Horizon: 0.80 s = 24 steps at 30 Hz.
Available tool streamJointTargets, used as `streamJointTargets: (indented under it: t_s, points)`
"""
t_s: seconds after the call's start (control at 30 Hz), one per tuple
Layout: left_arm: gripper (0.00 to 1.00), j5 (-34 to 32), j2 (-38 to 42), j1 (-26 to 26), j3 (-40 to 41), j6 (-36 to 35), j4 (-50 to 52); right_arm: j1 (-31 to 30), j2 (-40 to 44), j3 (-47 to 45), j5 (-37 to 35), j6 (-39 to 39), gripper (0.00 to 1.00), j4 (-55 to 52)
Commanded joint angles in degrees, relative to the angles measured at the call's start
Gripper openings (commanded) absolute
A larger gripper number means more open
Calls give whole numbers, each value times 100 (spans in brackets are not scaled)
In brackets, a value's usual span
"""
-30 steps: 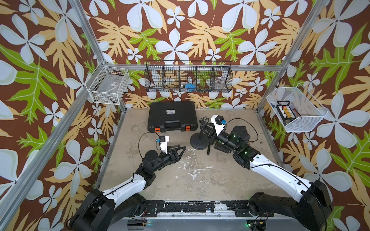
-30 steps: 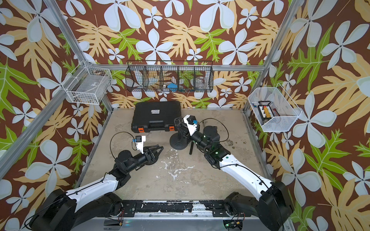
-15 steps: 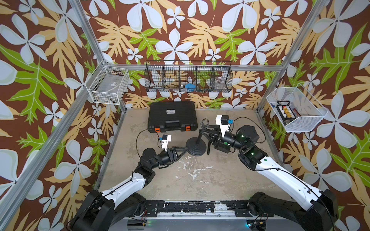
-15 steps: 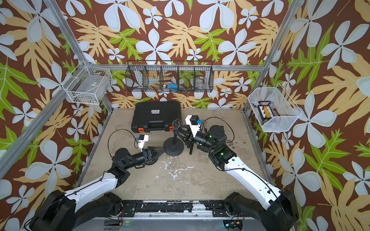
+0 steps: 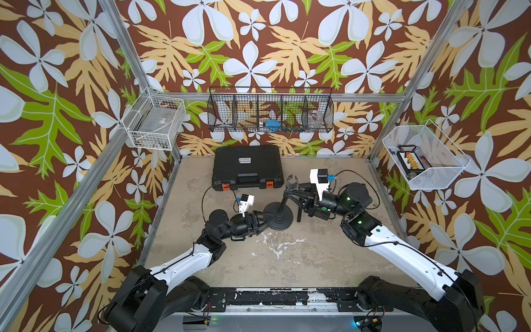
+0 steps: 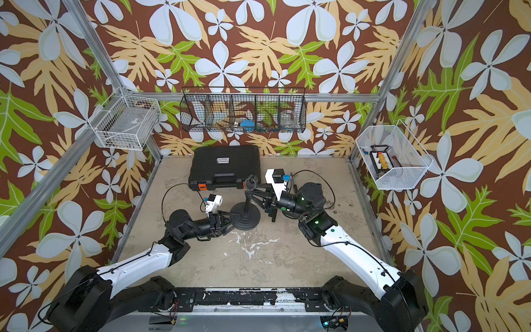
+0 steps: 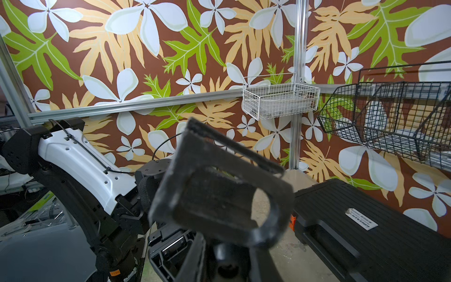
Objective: Assemble a microphone stand
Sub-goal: Screw the microphone stand pole into the microphone stand base.
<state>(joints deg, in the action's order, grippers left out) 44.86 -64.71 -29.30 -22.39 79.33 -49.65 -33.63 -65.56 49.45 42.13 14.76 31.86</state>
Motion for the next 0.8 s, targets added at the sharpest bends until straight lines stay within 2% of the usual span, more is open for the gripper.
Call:
streamJointTargets:
  t_s: [0.0,0.23,0.3,0.37,0.47,0.6,0.73,0.77]
  points:
    - [49,-3,-7,-6,-55,5,-1,-116,35,53,-85,-260,0,354]
    - [23,-120,-7,-6,-22,75,-41,-367,111,27,-589,-671,0,172]
    - [10,-169,-15,-6,28,213,-241,-542,193,-58,-964,-879,0,172]
    - [2,-188,-28,-6,16,284,-344,-822,306,-150,-1744,-1143,0,100]
    - [0,-277,-24,-6,4,352,-417,-1378,444,-239,-3224,-1444,0,-50]
    - [0,-430,-50,-6,-25,435,-494,-2403,413,-443,-5712,-1637,0,78]
    - [0,-556,-95,-6,-28,562,-643,-3540,-179,-382,-8530,-2244,0,497]
    - [0,-601,-101,-6,-37,566,-629,-3706,-323,-329,-8964,-2347,0,598]
